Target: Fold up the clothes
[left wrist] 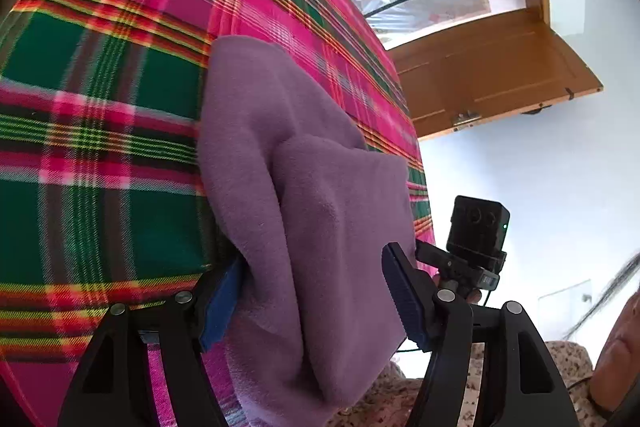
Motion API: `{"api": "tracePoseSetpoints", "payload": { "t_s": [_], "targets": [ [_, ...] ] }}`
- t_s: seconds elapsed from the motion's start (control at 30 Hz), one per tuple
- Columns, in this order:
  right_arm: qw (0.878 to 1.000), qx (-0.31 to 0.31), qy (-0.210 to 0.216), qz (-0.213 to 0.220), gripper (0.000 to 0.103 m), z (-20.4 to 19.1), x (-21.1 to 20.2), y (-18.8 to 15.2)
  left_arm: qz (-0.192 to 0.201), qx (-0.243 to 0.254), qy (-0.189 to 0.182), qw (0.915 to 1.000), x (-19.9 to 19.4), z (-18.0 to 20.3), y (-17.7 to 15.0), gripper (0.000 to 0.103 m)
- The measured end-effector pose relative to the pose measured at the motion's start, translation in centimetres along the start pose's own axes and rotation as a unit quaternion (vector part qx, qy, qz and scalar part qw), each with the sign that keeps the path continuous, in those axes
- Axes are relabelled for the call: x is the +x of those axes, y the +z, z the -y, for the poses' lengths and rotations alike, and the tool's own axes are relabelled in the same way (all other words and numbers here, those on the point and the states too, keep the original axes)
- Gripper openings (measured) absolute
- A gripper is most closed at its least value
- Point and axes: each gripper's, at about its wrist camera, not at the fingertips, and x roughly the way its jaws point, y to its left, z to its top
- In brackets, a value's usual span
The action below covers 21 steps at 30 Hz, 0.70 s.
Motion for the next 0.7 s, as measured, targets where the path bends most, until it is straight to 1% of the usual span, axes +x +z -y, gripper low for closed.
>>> {"api": "tracePoseSetpoints", "payload": {
  "t_s": [0.17,0.33,0.4,0.43,0.53,0.7],
  "targets": [
    [1.000,-0.005,0.004,-0.005,0.065,0.2,-0.1,0.0,0.002,-0.030,-0.001,0.9996,-1.3,-1.3,-0.8,0.070],
    [1.000,-0.009,0.006,-0.009,0.065,0.5,-0.4,-0.4,0.003,-0.034,0.007,0.9994,-1.8,-1.5,-0.4,0.070],
    [1.000,-0.010,0.007,-0.009,0.064,0.6,-0.5,-0.5,0.013,-0.031,0.021,0.9992,-2.1,-1.4,-0.3,0.070],
    [1.000,-0.010,0.008,-0.009,0.064,0.6,-0.5,-0.5,0.016,-0.031,0.021,0.9991,-2.2,-1.5,-0.3,0.070],
    [1.000,-0.012,0.007,-0.008,0.064,0.6,-0.5,-0.5,0.018,-0.040,0.006,0.9990,-2.0,-1.9,0.0,0.070],
    [1.000,-0.012,0.008,-0.007,0.064,0.4,-0.6,-0.5,0.007,-0.029,0.001,0.9996,-1.3,-1.4,0.4,0.070]
  ]
}}
